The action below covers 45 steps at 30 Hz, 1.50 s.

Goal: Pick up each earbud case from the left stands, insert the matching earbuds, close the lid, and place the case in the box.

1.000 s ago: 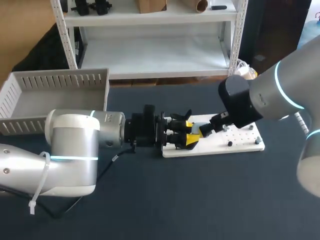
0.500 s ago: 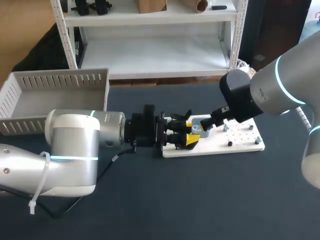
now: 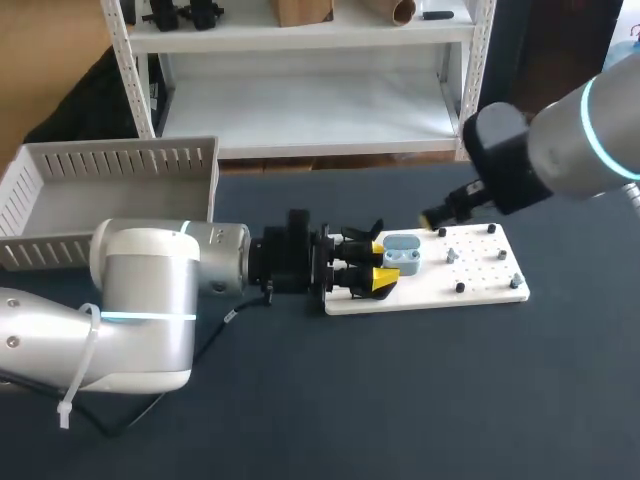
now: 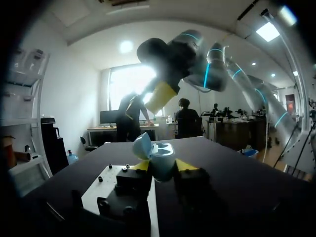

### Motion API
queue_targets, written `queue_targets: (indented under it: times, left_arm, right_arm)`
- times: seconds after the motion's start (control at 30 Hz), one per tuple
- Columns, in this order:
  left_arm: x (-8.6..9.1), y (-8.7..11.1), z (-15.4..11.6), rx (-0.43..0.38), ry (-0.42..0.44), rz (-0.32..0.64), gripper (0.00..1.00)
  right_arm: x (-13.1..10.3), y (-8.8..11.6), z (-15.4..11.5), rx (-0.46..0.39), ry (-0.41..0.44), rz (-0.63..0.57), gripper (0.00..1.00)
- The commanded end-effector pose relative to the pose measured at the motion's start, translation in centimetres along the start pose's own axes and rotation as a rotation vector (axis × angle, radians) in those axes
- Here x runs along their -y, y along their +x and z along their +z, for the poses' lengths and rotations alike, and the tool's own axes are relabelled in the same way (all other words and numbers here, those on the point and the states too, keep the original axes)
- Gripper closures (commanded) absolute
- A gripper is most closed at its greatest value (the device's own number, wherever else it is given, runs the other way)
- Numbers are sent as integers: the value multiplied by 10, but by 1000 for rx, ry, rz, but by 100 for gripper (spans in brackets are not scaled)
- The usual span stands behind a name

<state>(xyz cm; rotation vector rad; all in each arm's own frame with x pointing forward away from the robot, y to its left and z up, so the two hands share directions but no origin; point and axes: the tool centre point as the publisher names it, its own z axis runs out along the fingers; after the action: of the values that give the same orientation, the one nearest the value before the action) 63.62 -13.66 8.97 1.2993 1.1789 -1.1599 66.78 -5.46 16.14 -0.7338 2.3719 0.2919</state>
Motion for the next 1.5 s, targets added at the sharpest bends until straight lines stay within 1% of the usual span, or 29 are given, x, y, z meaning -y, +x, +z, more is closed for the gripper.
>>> queue_targets:
  times: [0.03, 0.1, 0.27, 0.37, 0.43, 0.53, 0.63, 0.73, 0.77, 0.8, 0.83, 0.87, 1.0, 1.03, 1.07, 1.1, 1.2, 1.33, 1.4, 1.47, 1.5]
  left_arm:
    - [-1, 1, 0, 1, 2, 1, 100]
    - [-1, 1, 0, 1, 2, 1, 100]
    - [-1, 1, 0, 1, 2, 1, 100]
    - [-1, 1, 0, 1, 2, 1, 100]
    - [-1, 1, 0, 1, 2, 1, 100]
    - [-1, 1, 0, 1, 2, 1, 100]
    - [-1, 1, 0, 1, 2, 1, 100]
    - [-1, 1, 0, 1, 2, 1, 100]
    - [-1, 1, 0, 1, 2, 1, 100]
    - [-1, 1, 0, 1, 2, 1, 100]
    - [-1, 1, 0, 1, 2, 1, 100]
    - [-1, 1, 0, 1, 2, 1, 100]
    - [-1, 1, 0, 1, 2, 1, 100]
    - [-1, 1, 0, 1, 2, 1, 100]
    - [-1, 1, 0, 1, 2, 1, 100]
    - [-1, 1, 0, 1, 2, 1, 100]
    - [-1, 1, 0, 1, 2, 1, 100]
    - [-1, 1, 0, 1, 2, 1, 100]
    - [-1, 1, 0, 1, 2, 1, 100]
    - [-1, 1, 0, 1, 2, 1, 100]
    - [-1, 1, 0, 1, 2, 1, 100]
  right_arm:
    - [24, 20, -24, 17, 298, -53, 0]
    - [41, 29, -24, -16, 357, -59, 0]
    - [76, 50, -22, -97, 440, -25, 0]
    - [88, 63, -19, -143, 482, -27, 0]
    - [92, 72, -15, -178, 492, -37, 0]
    - [93, 85, -7, -232, 494, -68, 0]
    - [90, 98, 0, -276, 477, -81, 0]
    - [86, 108, 7, -306, 464, -91, 0]
    - [85, 110, 9, -314, 457, -89, 5]
    - [84, 112, 11, -321, 454, -92, 21]
    - [82, 114, 11, -323, 453, -96, 27]
    - [81, 115, 12, -326, 451, -102, 27]
    - [72, 118, 15, -338, 434, -110, 11]
    - [71, 119, 15, -341, 432, -111, 12]
    - [70, 119, 15, -343, 430, -111, 17]
    - [69, 121, 16, -344, 429, -110, 20]
    - [68, 126, 21, -358, 431, -111, 18]
    - [70, 130, 29, -372, 432, -93, 22]
    - [70, 131, 32, -375, 428, -81, 26]
    - [69, 132, 35, -377, 426, -77, 25]
    - [69, 132, 37, -377, 426, -77, 28]
